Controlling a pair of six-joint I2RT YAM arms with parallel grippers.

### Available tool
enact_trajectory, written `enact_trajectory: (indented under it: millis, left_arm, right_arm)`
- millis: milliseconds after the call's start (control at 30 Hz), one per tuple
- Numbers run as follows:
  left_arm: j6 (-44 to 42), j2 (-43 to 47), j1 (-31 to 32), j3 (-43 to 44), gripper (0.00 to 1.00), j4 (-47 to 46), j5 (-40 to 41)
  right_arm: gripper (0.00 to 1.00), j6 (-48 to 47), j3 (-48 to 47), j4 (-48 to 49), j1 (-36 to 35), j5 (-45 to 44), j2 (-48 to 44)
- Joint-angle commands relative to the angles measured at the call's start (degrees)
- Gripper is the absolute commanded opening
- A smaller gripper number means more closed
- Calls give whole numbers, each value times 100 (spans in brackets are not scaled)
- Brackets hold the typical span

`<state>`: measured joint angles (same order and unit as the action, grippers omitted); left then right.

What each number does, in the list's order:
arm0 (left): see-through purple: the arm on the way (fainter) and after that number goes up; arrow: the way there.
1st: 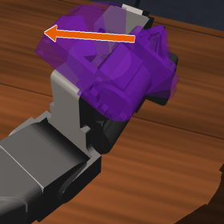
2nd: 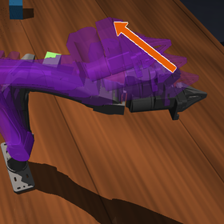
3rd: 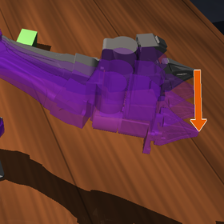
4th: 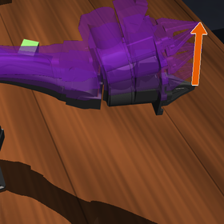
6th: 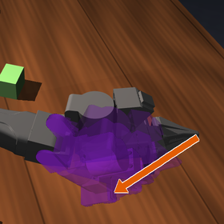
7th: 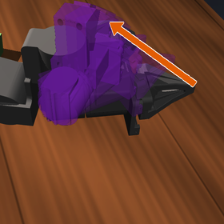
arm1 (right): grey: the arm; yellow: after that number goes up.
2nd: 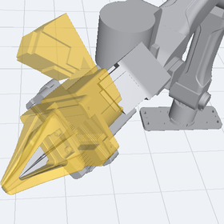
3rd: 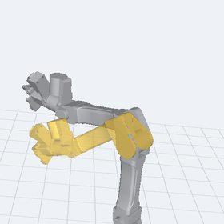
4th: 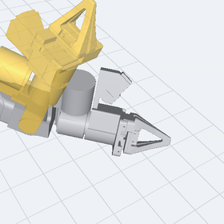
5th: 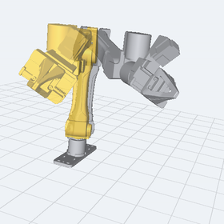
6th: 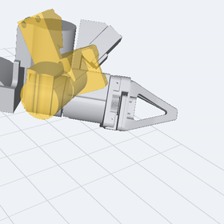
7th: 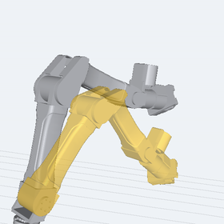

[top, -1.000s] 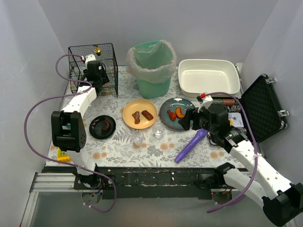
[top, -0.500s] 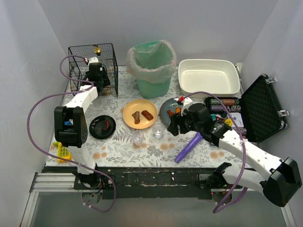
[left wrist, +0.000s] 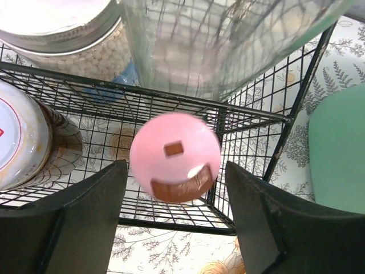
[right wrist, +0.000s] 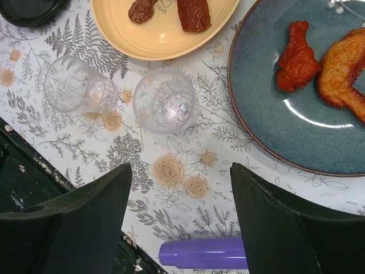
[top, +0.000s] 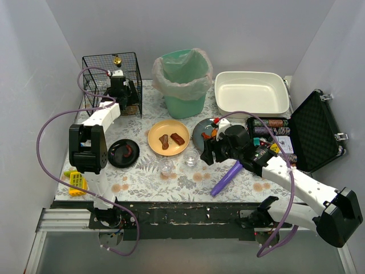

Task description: Clear the kitchen counter

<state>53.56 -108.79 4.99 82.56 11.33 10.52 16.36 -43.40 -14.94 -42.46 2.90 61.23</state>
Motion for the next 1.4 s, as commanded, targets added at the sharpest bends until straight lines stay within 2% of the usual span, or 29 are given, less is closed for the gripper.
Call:
enact_trajectory:
  millis: [0, 233, 433, 500, 600, 700, 900, 1167, 1367]
  left_arm:
    - [102, 112, 10, 295, 73, 0, -138]
    - [260, 394, 2, 673, 88, 264, -419]
    - [672, 929, 2, 656, 93, 545, -832]
    - [909, 1166, 10, 586, 94, 633, -1270]
    - [1209, 1614, 10, 332, 95, 747, -1465]
    - [1455, 2246, 37, -125, 97, 800, -1702]
    - [1596, 3415, 265, -1092, 98, 1073, -1746]
    - [1596, 4120, 1397, -1971, 98, 1346, -1571]
    - [1737, 4007, 2268, -2367, 98, 1082, -1650]
  right_arm:
    - [80, 78, -152, 167, -34, -184, 3]
    - [83, 183, -248, 96, -87, -437, 196]
    - [83, 236, -266, 131, -140, -658, 144]
    - [84, 227, -178, 219, -140, -825, -32]
    - [87, 227, -143, 194, -140, -1211, -287]
    - [98, 411, -335, -306, -131, -1686, -393]
    - [98, 473, -696, -966, -26, -1661, -305]
    - [98, 605, -845, -1213, 62, -1766, -595]
    - [98, 790, -995, -1556, 62, -2030, -551]
